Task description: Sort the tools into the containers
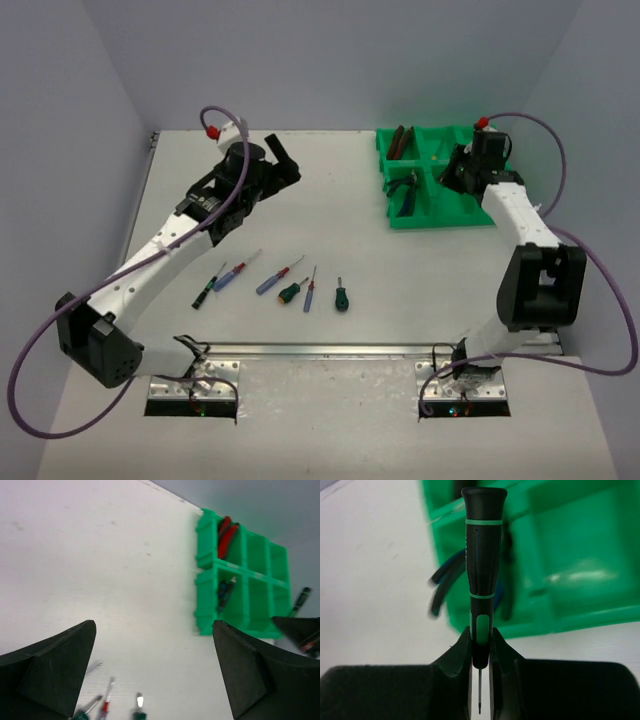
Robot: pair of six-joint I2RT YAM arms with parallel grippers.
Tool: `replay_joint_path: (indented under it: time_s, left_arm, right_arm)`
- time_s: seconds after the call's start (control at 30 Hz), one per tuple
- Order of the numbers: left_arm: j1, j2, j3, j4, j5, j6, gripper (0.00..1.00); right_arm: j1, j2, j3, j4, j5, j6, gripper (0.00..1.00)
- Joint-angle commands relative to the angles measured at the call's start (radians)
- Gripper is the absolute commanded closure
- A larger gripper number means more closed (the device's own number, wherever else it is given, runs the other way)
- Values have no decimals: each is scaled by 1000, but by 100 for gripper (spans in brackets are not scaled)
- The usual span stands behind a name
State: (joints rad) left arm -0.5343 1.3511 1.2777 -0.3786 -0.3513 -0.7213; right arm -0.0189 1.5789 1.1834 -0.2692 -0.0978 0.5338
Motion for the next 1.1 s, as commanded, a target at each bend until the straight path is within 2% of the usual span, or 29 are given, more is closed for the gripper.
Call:
replay_joint_path:
  time_s: [0.0, 0.13, 0.3, 0.37, 0.53, 0.6, 0.67, 0.7, 0.9, 1.03, 1.07]
  left_arm:
    - [5, -141, -34, -261, -77, 160, 0]
    - [5, -300, -133, -296, -37, 247, 0]
    - [6, -466, -197, -366, -155, 289, 0]
    - [7, -513, -254, -345, -161, 279, 0]
    - [5, -547, -346, -298, -196, 264, 0]
    - [5, -539, -385, -268, -165, 260, 0]
    - [5, -519, -411, -266, -154, 253, 0]
    - [5, -509, -406, -267, -153, 253, 0]
    - [5, -504, -408, -259, -141, 258, 0]
    - [6, -498, -407, -263, -162, 251, 0]
    - [7, -490, -406, -265, -174, 248, 0]
  right_arm:
    - [-104, 214, 258, -124, 255, -76, 100]
    - [-140, 442, 535, -186, 268, -134, 100]
    - [-151, 692, 914, -261, 355, -231, 100]
    - [-152, 759, 977, -259, 384, -249, 100]
    - [-164, 821, 1066, -227, 348, -277, 99]
    - [-170, 839, 1088, -208, 349, -290, 91]
    - [-178, 843, 1091, -196, 320, -287, 88]
    - [-179, 843, 1091, -194, 316, -287, 84]
    - [-182, 843, 1084, -189, 342, -278, 36]
    - [-184, 827, 1078, -209, 317, -261, 24]
    - [-183, 817, 1078, -226, 290, -244, 16]
